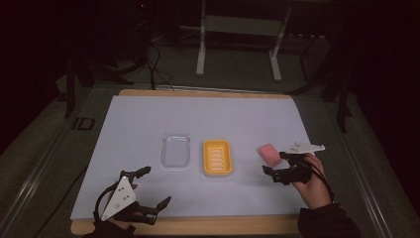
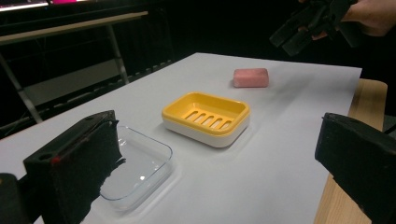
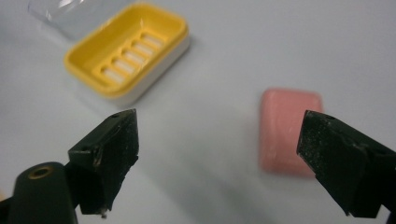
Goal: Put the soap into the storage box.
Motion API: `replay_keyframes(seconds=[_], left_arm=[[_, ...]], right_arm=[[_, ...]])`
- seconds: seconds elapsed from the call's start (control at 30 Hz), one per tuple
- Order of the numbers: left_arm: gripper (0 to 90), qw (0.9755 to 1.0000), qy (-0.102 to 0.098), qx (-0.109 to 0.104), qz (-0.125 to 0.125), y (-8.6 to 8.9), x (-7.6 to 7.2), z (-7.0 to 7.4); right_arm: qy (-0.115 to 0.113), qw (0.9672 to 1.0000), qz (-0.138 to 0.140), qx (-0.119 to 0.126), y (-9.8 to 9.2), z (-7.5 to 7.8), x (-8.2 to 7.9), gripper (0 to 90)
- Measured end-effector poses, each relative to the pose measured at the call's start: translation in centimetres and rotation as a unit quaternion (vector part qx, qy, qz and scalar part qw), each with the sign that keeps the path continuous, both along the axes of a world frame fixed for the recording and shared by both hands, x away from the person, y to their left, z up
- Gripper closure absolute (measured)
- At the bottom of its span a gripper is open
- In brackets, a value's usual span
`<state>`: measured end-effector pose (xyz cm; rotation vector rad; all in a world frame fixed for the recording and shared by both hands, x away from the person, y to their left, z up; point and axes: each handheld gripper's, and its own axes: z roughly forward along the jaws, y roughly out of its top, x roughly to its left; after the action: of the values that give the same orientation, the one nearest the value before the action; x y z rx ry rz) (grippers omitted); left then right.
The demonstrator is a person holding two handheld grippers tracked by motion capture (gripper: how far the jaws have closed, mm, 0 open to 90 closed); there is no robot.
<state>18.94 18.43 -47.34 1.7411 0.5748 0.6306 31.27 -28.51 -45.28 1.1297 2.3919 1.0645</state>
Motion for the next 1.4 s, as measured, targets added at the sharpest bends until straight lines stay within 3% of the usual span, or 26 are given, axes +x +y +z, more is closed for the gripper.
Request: replay_keyframes(seconds=[0.07, 0.1, 0.2, 0.33, 0.43, 0.57, 0.63, 0.67, 0.8, 0.93, 0.97, 1.0, 1.03, 1.07, 1.2, 1.23, 1.3, 1.33, 1.37, 1.4], left_arm=[[0.6, 1.0000, 0.001, 0.001, 0.000, 0.0, 0.0, 0.0], [0.6, 1.0000, 0.000, 0.002, -0.001, 0.0, 0.0, 0.0], [0.6, 1.0000, 0.000, 0.003, 0.000, 0.0, 0.0, 0.0], [0.6, 1.0000, -0.001, 0.003, -0.001, -0.1, 0.0, 0.0], [0.6, 1.0000, -0.001, 0.004, -0.001, -0.1, 0.0, 0.0], [0.6, 1.0000, -0.002, 0.005, -0.001, -0.1, -0.1, 0.0], [0.6, 1.0000, -0.002, 0.005, -0.001, -0.1, -0.1, 0.0], [0.7, 1.0000, -0.001, 0.005, -0.001, -0.1, -0.1, 0.0], [0.6, 1.0000, -0.002, 0.005, -0.001, -0.1, -0.1, 0.0], [0.6, 1.0000, -0.001, 0.005, 0.000, -0.1, 0.0, 0.0], [0.6, 1.0000, -0.001, 0.005, 0.000, -0.1, 0.0, 0.0], [0.6, 1.0000, -0.001, 0.004, 0.000, -0.1, 0.0, 0.0], [0.6, 1.0000, -0.001, 0.004, 0.000, -0.1, 0.0, 0.0], [0.7, 1.0000, -0.001, 0.005, 0.000, -0.1, 0.0, 0.0], [0.6, 1.0000, -0.001, 0.005, 0.000, -0.1, 0.0, -0.1], [0.6, 1.0000, -0.001, 0.005, 0.000, -0.1, 0.0, -0.1], [0.7, 1.0000, 0.000, 0.007, 0.000, -0.1, 0.0, -0.1], [0.6, 1.0000, 0.000, 0.007, 0.000, -0.1, 0.0, -0.1], [0.6, 1.0000, -0.001, 0.007, 0.000, -0.1, 0.0, -0.1], [0.6, 1.0000, -0.001, 0.006, 0.000, -0.1, 0.0, -0.1]], right_arm=[[0.010, 0.9999, 0.002, -0.008, -0.1, -0.1, 0.1, 13.0], [0.033, 0.9992, 0.008, -0.018, -0.2, -0.2, 0.2, 13.0], [0.046, 0.9984, 0.009, -0.031, -0.3, -0.4, 0.3, 13.0], [0.085, 0.9946, 0.020, -0.056, -0.5, -0.7, 0.6, 13.5], [0.099, 0.9928, 0.024, -0.063, -0.5, -0.8, 0.7, 13.6], [0.140, 0.9860, 0.027, -0.087, -0.8, -1.0, 1.0, 13.5], [0.140, 0.9860, 0.027, -0.087, -0.8, -1.0, 1.0, 13.5], [0.164, 0.9796, 0.042, -0.109, -0.7, -1.1, 1.1, 13.7], [0.208, 0.9674, 0.052, -0.135, -0.7, -1.4, 1.2, 13.9], [0.250, 0.9512, 0.060, -0.170, -0.7, -1.7, 1.2, 13.9], [0.250, 0.9512, 0.060, -0.170, -0.7, -1.7, 1.2, 13.9], [0.258, 0.9478, 0.063, -0.177, -0.7, -1.8, 1.2, 13.9], [0.258, 0.9478, 0.063, -0.177, -0.7, -1.8, 1.2, 13.9], [0.278, 0.9405, 0.061, -0.185, -0.8, -1.6, 1.3, 13.9], [0.291, 0.9345, 0.059, -0.196, -1.0, -1.4, 1.3, 14.6], [0.303, 0.9289, 0.059, -0.205, -1.1, -1.3, 1.5, 15.3], [0.319, 0.9228, 0.053, -0.209, -1.2, -1.3, 1.6, 15.6], [0.319, 0.9228, 0.053, -0.209, -1.2, -1.3, 1.6, 15.6], [0.337, 0.9154, 0.044, -0.216, -1.3, -1.3, 1.8, 16.2], [0.337, 0.9154, 0.044, -0.216, -1.3, -1.3, 1.8, 16.2]])
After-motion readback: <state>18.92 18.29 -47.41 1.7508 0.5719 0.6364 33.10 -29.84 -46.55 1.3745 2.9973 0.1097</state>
